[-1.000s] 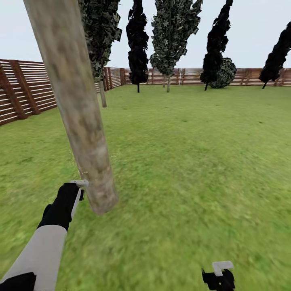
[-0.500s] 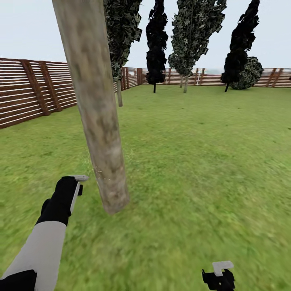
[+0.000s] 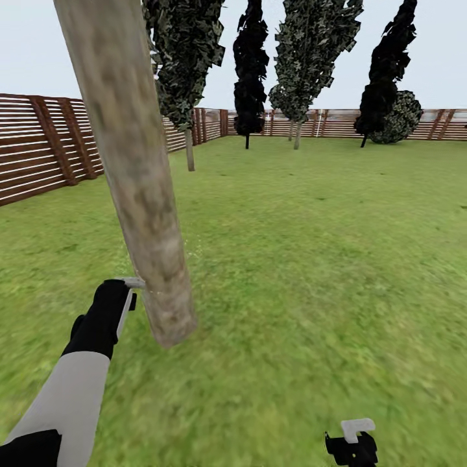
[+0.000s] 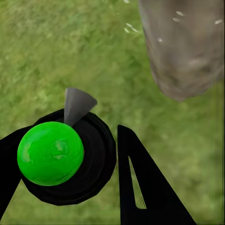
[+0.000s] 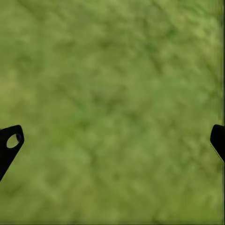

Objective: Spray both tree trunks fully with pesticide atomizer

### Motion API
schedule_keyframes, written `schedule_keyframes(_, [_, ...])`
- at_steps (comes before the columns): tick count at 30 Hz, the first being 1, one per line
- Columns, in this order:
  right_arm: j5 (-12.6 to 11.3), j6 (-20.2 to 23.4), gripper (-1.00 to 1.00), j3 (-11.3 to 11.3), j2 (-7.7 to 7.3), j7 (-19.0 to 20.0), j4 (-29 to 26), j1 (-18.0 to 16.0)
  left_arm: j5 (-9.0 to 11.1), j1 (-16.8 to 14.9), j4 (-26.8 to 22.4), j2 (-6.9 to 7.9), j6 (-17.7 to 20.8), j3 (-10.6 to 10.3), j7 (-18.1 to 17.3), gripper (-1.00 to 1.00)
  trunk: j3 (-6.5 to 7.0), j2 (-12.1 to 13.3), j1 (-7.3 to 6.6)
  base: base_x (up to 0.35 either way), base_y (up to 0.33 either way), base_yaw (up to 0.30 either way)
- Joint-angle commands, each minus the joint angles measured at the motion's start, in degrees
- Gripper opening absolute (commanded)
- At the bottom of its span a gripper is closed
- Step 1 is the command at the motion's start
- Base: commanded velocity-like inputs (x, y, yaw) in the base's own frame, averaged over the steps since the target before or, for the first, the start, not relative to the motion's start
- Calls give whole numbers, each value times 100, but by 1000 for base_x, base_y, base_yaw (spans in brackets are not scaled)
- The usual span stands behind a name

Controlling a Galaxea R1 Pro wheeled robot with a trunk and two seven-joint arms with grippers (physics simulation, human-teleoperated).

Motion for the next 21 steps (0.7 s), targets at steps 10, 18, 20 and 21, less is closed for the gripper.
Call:
schedule_keyframes(10, [58, -22, 100, -40, 1, -16, 10, -5, 8, -4, -5, 4, 23, -1, 36, -100, -5, -2, -1, -1, -276, 0])
schedule_keyframes(18, [57, -22, 100, -40, 10, -16, 10, -5, 5, -13, -7, 14, 23, -1, 36, -100, -5, -2, -1, -35, -276, 108])
schedule_keyframes(20, [54, -22, 100, -40, 10, -16, 10, -5, 1, -13, -7, 29, 23, 4, 34, -100, -5, -2, -1, 76, -258, 270])
schedule_keyframes(21, [53, -22, 100, -40, 10, -16, 10, -5, 2, -13, -7, 38, 23, 6, 35, -100, -5, -2, -1, 192, -208, 275])
